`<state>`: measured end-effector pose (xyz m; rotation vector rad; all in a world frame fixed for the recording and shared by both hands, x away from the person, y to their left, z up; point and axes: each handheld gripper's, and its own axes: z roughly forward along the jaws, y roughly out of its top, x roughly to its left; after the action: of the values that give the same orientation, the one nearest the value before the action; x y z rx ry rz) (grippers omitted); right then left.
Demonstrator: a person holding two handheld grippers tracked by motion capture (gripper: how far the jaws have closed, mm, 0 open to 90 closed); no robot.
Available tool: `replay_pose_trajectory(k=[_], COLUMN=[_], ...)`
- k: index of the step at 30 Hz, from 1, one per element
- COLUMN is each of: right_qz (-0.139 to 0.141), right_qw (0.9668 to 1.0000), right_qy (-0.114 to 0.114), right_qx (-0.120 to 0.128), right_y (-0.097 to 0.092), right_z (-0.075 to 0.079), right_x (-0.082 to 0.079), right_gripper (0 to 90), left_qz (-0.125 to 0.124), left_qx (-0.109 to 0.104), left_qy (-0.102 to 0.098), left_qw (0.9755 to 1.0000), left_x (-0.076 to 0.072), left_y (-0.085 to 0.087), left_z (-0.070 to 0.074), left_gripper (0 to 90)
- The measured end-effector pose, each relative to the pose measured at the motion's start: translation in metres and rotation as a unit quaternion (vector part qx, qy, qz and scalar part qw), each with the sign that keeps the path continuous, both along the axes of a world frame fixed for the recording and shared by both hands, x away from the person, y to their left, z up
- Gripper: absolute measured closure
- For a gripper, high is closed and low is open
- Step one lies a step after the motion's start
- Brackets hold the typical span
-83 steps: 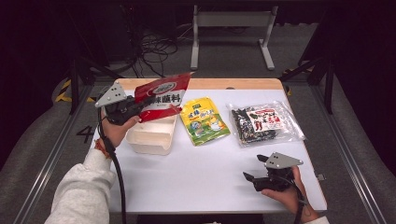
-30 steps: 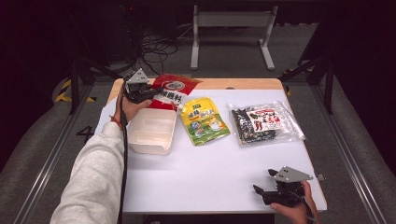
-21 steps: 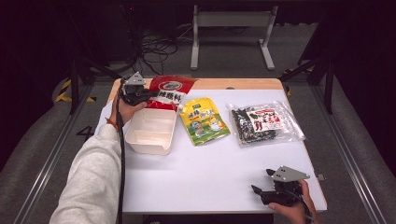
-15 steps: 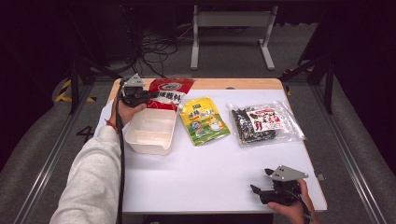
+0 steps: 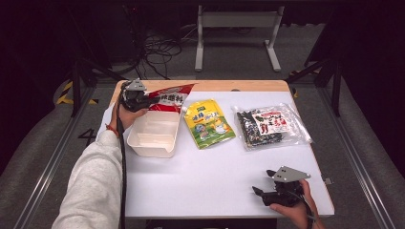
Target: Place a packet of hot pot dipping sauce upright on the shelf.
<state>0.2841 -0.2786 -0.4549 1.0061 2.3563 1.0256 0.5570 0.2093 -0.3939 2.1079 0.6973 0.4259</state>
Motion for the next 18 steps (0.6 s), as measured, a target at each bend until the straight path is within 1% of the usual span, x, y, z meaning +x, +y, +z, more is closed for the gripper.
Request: replay_pose_trajectory(k=[1, 2, 3, 5, 6, 7, 10, 13, 14, 15, 16, 18], right_qz=[0.002, 0.002, 0.003, 0.003, 0.004, 0.004, 0.007, 0.012, 0.013, 0.012, 0.012, 0.013], right_qw=[1.0000, 1.0000, 1.0000, 1.0000, 1.0000, 1.0000, 1.0000, 0.9999, 0.9999, 0.9999, 0.9999, 0.9999], right_qy=[-0.001, -0.002, -0.002, -0.003, -0.002, -0.002, 0.000, -0.001, -0.001, 0.000, 0.000, 0.000], right_qx=[-0.001, -0.001, 0.003, 0.002, 0.003, 0.004, 0.002, 0.001, 0.001, 0.000, 0.000, 0.000], right_y=[0.001, 0.001, 0.000, 0.001, 0.001, 0.001, 0.003, 0.004, 0.004, 0.004, 0.005, 0.005], right_z=[0.001, 0.001, 0.002, 0.002, 0.002, 0.002, 0.002, 0.002, 0.002, 0.002, 0.002, 0.002], right_x=[0.001, 0.001, 0.001, 0.001, 0.002, 0.002, 0.003, 0.004, 0.004, 0.005, 0.005, 0.006], right_gripper=[21.4, 21.4, 21.4, 21.4, 21.4, 21.4, 21.4, 21.4, 21.4, 21.4, 21.4, 21.5], left_qz=[0.002, 0.006, 0.008, 0.010, 0.014, 0.018, 0.024, 0.029, 0.036, 0.036, 0.038, 0.051], left_qx=[0.006, -0.001, -0.004, -0.008, -0.003, -0.002, -0.014, -0.020, -0.024, -0.030, -0.041, -0.039], left_qy=[0.006, 0.007, 0.008, 0.006, 0.006, 0.006, 0.008, 0.007, 0.005, 0.004, 0.002, -0.005], left_qw=[1.0000, 1.0000, 0.9999, 0.9999, 0.9999, 0.9998, 0.9996, 0.9994, 0.9991, 0.9989, 0.9984, 0.9979], left_x=[0.001, 0.000, -0.001, -0.002, -0.003, -0.004, -0.005, -0.006, -0.006, -0.007, -0.009, -0.011], left_y=[0.002, 0.003, 0.004, 0.006, 0.007, 0.007, 0.011, 0.014, 0.016, 0.017, 0.019, 0.020], left_z=[-0.004, -0.005, -0.005, -0.005, -0.005, -0.005, -0.004, -0.004, -0.004, -0.003, -0.003, -0.003], left_gripper=[89.1, 89.1, 89.0, 89.0, 89.0, 89.1, 88.8, 88.4, 86.5, 84.1, 84.3, 82.5])
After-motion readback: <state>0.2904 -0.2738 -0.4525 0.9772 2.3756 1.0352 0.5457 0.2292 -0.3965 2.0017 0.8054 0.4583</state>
